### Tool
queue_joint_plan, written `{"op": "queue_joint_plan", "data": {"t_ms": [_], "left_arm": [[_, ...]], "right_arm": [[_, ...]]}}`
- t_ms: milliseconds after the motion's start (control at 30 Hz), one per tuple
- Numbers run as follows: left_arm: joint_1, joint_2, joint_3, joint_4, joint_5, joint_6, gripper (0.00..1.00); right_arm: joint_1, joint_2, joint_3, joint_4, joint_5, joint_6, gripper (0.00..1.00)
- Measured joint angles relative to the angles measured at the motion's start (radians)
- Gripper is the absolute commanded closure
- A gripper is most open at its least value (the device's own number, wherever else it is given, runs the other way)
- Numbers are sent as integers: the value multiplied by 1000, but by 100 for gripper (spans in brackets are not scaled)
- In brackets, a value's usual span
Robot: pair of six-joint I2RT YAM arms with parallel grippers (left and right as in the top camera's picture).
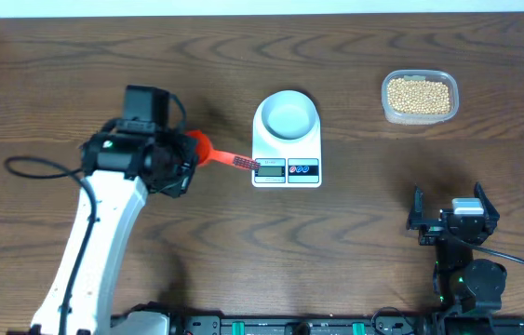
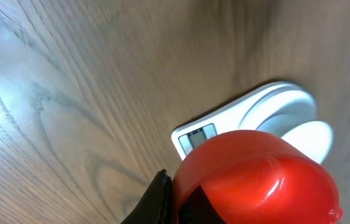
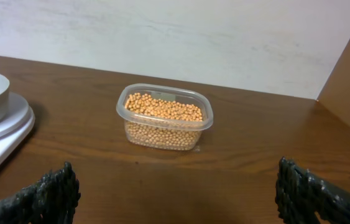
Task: Scoop item into bowl and weigh 50g on scale
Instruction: 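Lift the red scoop with the left gripper toward the scale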
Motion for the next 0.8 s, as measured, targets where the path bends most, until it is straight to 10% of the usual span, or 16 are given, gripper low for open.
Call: {"op": "queue_joint_plan", "data": {"t_ms": [367,800], "left_arm": [[-104,55,0,146,-3,-1,93],[-148,55,0,236,-3,-109,93]], "right_arm": [[0,0,0,11,-29,23,1],[0,14,55,16,-201,472,1]]}}
